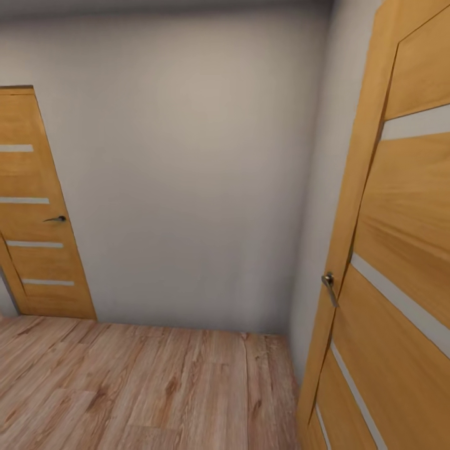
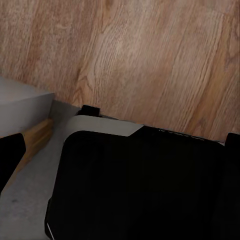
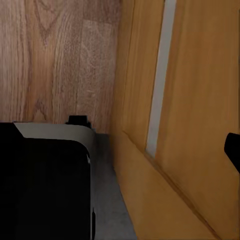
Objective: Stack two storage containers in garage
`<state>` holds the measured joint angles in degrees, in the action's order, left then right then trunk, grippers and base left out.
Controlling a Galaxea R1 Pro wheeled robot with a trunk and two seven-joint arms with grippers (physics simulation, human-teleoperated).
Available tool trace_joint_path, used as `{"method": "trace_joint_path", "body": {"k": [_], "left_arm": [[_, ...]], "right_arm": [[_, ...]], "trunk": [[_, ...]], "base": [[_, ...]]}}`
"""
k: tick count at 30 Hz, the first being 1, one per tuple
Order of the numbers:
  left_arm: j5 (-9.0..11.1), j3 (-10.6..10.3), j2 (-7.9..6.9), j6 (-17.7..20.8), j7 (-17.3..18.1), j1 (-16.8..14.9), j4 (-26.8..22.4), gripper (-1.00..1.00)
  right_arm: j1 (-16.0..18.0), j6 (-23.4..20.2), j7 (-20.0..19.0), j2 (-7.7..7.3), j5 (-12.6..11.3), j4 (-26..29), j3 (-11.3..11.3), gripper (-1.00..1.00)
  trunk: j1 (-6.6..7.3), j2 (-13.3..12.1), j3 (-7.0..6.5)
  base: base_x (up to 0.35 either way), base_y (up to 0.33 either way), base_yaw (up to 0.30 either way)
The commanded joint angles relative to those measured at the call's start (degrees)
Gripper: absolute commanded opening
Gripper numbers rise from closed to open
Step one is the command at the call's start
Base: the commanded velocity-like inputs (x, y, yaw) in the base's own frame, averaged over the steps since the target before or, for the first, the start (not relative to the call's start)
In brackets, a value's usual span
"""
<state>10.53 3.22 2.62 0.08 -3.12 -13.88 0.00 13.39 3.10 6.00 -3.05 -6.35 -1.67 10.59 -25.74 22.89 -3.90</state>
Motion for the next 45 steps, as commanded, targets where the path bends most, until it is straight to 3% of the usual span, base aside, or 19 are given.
{"method": "trace_joint_path", "body": {"k": [1,39,45], "left_arm": [[0.2,0.3,0.02,0.0,-0.1,0.0,0.0,1.0],[0.2,0.3,0.02,0.0,-0.1,0.0,0.0,1.0],[0.2,0.3,0.02,0.0,-0.1,0.0,0.0,1.0]], "right_arm": [[0.1,0.3,0.0,0.0,-0.6,-0.2,0.5,1.0],[0.1,0.2,-0.1,0.32,-0.5,-0.2,0.6,1.0],[0.1,0.3,-0.1,0.58,1.7,-0.2,0.6,1.0]], "trunk": [[-0.05,0.0,0.02],[-0.05,0.0,0.02],[-0.05,0.0,0.02]], "base": [[0.251,0.0,0.0],[0.21,0.0,0.0],[0.187,0.0,0.047]]}}
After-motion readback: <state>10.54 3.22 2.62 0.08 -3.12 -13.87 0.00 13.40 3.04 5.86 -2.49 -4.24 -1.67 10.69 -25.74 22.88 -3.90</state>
